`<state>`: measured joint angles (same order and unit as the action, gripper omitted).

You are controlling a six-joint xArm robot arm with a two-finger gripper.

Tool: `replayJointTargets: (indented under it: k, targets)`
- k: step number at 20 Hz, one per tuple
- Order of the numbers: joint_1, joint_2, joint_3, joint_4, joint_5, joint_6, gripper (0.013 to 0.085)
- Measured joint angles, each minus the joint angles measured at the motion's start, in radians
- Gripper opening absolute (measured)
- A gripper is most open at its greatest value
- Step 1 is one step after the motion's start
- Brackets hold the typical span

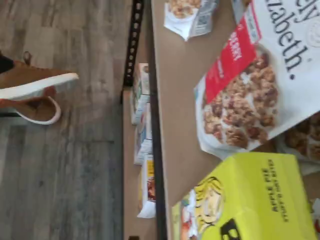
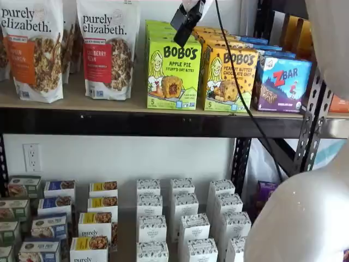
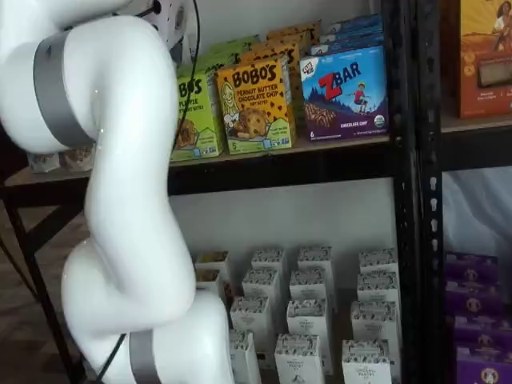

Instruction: Pick the green box on the top shelf, the fourth from the left

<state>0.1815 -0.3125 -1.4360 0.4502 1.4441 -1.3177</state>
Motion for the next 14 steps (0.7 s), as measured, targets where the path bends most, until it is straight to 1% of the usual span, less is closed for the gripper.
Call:
replayJointTargets:
  k: [2, 6, 10, 14]
  targets:
    - [-0.006, 0.013, -0.007, 0.001, -0.013, -0.007, 0.085]
    - [-0.019, 0.041, -0.03, -0.003, -0.008, -0.022, 0.085]
    - [-0.028, 0.056, -0.032, -0.01, -0.031, -0.036, 0.085]
    - [-0.032, 0.07, -0.031, -0.034, -0.05, -0.048, 0.085]
